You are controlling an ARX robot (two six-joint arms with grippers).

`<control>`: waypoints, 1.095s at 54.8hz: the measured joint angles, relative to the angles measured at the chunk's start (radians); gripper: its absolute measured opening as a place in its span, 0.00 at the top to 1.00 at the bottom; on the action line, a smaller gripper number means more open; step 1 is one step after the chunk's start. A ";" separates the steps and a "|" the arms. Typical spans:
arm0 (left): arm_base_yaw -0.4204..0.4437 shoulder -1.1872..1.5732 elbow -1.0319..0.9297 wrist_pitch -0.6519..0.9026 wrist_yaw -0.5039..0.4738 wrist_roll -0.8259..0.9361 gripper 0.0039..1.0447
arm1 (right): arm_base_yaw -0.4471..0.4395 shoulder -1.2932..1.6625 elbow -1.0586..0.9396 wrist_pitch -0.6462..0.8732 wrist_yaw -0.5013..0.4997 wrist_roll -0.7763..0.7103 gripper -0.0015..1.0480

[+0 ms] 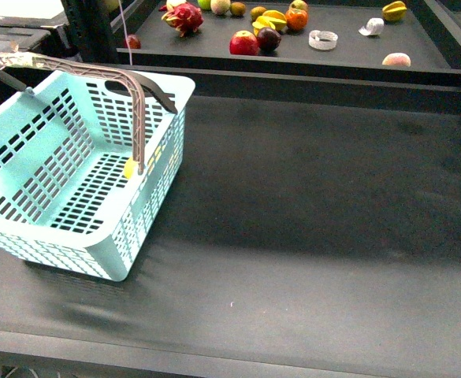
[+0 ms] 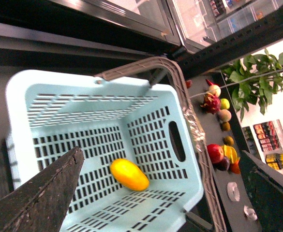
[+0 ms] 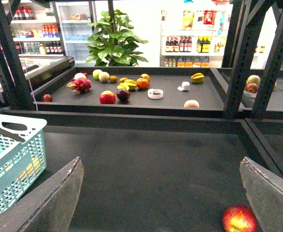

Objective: Pick mango with right arm and hold basket with left

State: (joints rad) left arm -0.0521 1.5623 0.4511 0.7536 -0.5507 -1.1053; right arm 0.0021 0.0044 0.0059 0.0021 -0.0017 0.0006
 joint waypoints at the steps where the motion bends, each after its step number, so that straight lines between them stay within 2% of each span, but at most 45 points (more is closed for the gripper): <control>1: 0.006 -0.018 -0.017 -0.006 -0.005 0.003 0.08 | 0.000 0.000 0.000 0.000 0.000 0.000 0.08; 14: 0.077 -0.218 -0.165 -0.122 -0.023 -0.019 0.08 | 0.000 0.000 0.000 0.000 0.000 0.000 0.08; 40: 0.081 -0.231 -0.169 -0.126 -0.022 -0.024 0.08 | 0.000 0.000 0.000 0.000 0.000 0.000 0.08; 41: 0.085 -0.227 -0.172 -0.116 -0.001 -0.008 0.08 | 0.000 0.000 0.000 0.000 0.000 0.000 0.08; 43: 0.110 -0.197 -0.200 -0.011 0.119 0.058 0.12 | 0.000 0.000 0.000 0.000 0.000 0.000 0.08; 44: 0.126 -0.174 -0.222 0.082 0.210 0.119 0.16 | 0.000 0.000 0.000 0.000 0.000 0.000 0.08; 47: 0.149 -0.124 -0.296 0.325 0.437 0.357 0.26 | 0.000 0.000 0.000 0.000 0.000 0.000 0.08; 50: 0.146 -0.146 -0.343 0.466 0.595 0.620 0.37 | 0.000 0.000 0.000 0.000 0.000 0.000 0.08; 52: 0.137 -0.190 -0.350 0.482 0.633 0.743 0.43 | 0.000 0.002 0.000 -0.001 -0.001 0.000 0.08; 56: 0.132 -0.278 -0.373 0.448 0.629 0.931 0.57 | 0.000 0.000 0.000 0.000 0.000 0.000 0.08; 58: 0.128 -0.317 -0.387 0.418 0.620 0.981 0.64 | -0.001 0.000 0.000 -0.001 0.000 0.000 0.08; 60: 0.090 -0.362 -0.402 0.380 0.566 1.025 0.73 | -0.001 0.000 0.000 -0.001 0.000 0.000 0.08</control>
State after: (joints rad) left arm 0.0383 1.1999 0.0494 1.1336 0.0154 -0.0803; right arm 0.0013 0.0040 0.0059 0.0013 -0.0013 0.0006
